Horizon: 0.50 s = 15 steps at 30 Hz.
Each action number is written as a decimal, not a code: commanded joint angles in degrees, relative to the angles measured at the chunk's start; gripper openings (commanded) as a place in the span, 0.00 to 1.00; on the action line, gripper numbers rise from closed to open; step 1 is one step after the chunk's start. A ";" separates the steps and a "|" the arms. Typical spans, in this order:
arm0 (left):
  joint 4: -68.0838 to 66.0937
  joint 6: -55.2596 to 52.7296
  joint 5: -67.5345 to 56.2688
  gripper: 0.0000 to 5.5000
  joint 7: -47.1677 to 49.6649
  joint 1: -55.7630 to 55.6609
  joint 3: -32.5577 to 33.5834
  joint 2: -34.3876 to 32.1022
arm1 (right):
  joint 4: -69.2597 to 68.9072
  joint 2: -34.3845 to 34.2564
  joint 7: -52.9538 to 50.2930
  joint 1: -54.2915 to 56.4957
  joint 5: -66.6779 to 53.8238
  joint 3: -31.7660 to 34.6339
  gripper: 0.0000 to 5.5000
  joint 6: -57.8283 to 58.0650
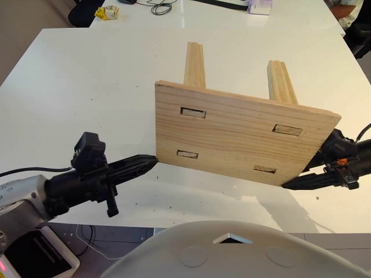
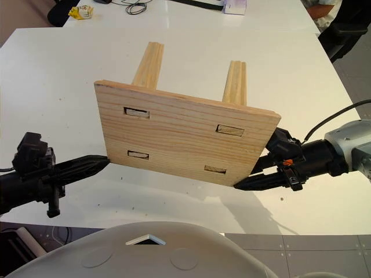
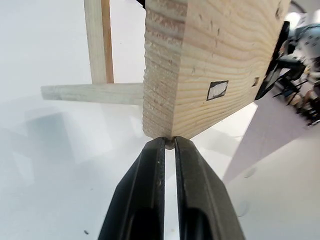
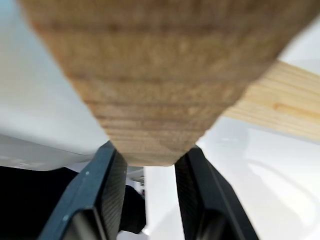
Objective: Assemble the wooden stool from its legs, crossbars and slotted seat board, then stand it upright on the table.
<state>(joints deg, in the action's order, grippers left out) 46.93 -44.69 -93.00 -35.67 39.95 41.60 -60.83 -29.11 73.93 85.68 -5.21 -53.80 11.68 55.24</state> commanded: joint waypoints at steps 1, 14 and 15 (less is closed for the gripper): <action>-2.10 -5.06 -19.98 0.00 -9.09 -2.27 11.91 -8.32 | 0.85 6.70 3.23 14.16 -15.53 -1.33 0.24 12.92; -8.97 -4.80 -20.00 0.00 -8.59 -4.06 16.56 -16.04 | 16.37 4.63 -1.37 42.88 -26.25 -22.39 0.24 37.24; -8.89 -2.62 -20.00 0.00 -4.89 -5.65 14.45 -16.19 | 17.65 3.45 -5.06 42.27 -26.14 -23.24 0.24 37.24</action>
<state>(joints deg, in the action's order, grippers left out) 37.65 -50.53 -112.84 -46.71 36.70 59.42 -76.06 -13.84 79.07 86.51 36.89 -78.97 -9.88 92.21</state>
